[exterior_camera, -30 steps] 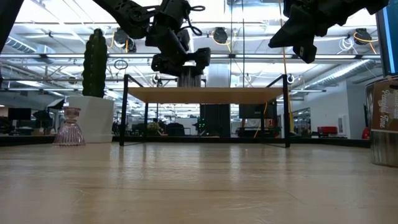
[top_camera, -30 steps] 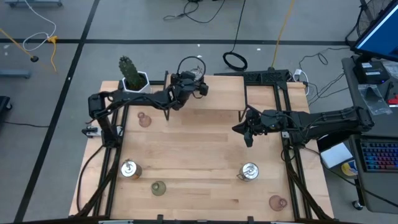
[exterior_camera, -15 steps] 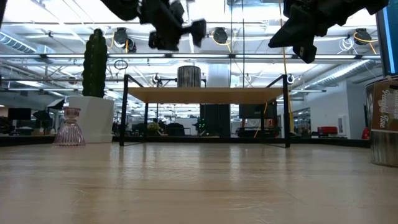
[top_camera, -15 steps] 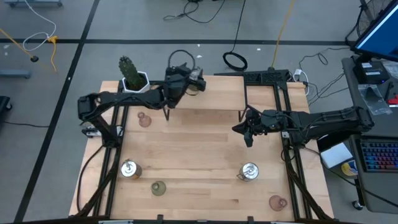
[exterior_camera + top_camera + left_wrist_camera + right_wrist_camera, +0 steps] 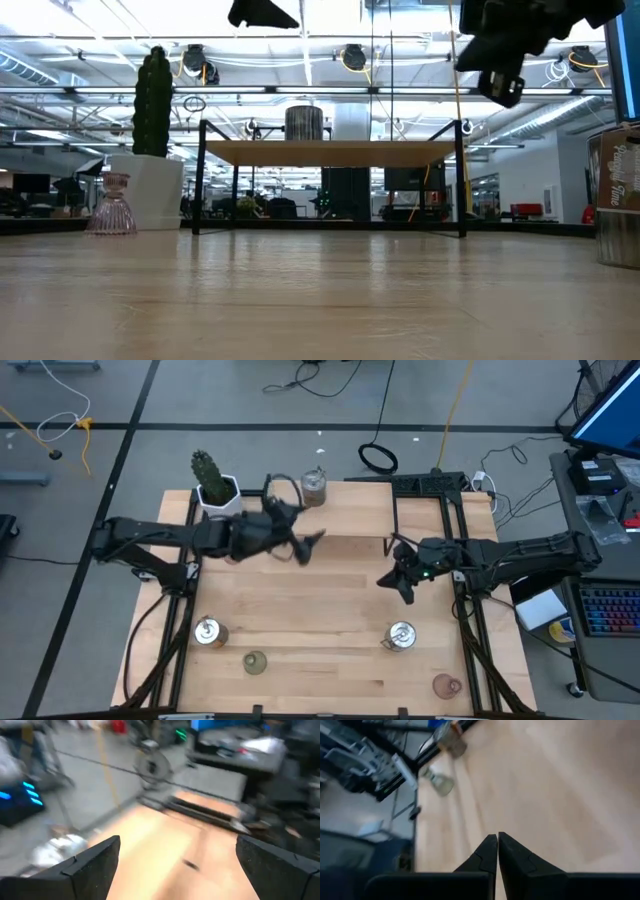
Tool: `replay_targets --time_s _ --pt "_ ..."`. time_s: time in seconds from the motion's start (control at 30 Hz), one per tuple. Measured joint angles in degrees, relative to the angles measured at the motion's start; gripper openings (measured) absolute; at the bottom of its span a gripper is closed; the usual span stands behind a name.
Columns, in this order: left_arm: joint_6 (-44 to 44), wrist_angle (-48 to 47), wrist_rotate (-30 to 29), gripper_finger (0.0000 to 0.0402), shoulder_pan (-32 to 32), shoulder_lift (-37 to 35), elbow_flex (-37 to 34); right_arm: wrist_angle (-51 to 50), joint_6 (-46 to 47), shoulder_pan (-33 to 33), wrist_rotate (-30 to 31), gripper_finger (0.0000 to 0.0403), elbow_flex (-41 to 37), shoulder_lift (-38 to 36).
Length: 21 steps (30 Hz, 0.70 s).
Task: Pick & Place candle stick holders
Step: Put the right silver scented candle on the shelf
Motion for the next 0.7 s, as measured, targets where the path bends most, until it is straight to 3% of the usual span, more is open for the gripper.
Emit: replay_targets --time_s 0.27,0.7 --pt "-10.3 -9.72 1.15 0.039 -8.32 1.01 -0.06 -10.73 14.96 0.85 -12.43 0.0006 0.0 -2.04" --pt "-12.61 -9.91 -0.06 0.039 -13.26 2.22 -0.09 -21.26 41.01 10.81 -12.88 0.0001 0.0 -9.79"
